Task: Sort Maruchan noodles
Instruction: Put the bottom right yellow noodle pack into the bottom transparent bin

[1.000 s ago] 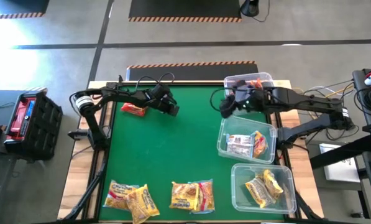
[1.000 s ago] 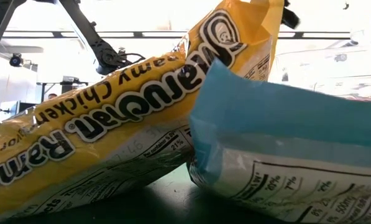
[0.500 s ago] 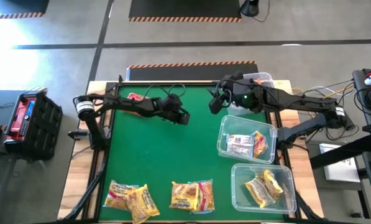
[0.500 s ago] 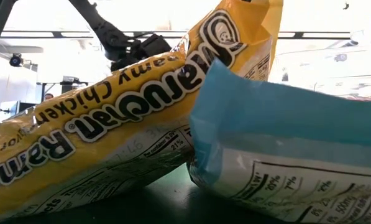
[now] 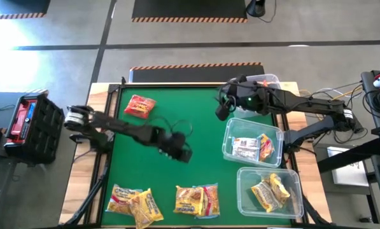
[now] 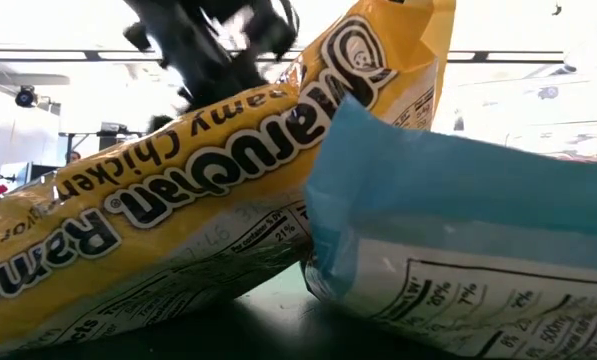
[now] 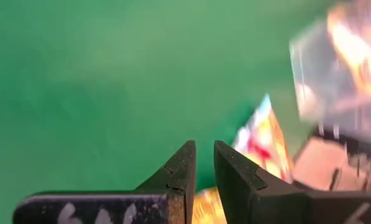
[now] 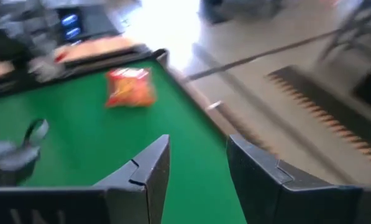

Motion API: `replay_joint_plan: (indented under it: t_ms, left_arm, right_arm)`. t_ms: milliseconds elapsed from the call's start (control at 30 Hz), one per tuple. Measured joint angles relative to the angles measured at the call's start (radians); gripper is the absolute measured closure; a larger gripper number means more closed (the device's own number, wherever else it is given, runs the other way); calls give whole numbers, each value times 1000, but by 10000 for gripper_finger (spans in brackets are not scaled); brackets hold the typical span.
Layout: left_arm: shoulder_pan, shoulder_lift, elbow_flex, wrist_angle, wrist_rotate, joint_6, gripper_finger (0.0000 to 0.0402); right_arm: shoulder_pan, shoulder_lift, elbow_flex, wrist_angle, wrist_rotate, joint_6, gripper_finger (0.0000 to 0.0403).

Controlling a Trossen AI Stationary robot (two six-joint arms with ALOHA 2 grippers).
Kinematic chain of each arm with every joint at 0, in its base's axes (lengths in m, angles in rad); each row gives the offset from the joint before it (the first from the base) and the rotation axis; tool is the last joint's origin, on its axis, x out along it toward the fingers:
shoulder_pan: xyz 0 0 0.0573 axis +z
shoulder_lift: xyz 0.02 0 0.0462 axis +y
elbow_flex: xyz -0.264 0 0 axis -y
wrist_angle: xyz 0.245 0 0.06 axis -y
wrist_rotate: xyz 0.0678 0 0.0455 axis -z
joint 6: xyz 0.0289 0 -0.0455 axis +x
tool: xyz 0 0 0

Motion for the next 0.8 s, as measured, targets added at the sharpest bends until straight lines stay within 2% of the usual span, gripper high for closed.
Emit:
replay_joint_plan:
  t_ms: [167,333,467,633,800]
  left_arm:
    - [-170,-10,0,-2,-15,-111,361]
    - [-287,-5,0,-3,-120,-235,361]
    - [-364,-5,0,23,-224,-349,361]
    - [-479,3,0,66,-374,-469,347]
    - [-549,53,3,146,-468,-533,308]
  right_arm:
    - [8,10,-22,-52,-140,100,256]
    - [56,41,-55,-84,-264,222,257]
    - [139,49,-83,-86,-357,307,263]
    - [279,50,-101,-87,-367,414,273]
    - [400,63,-128,-87,-300,523,282]
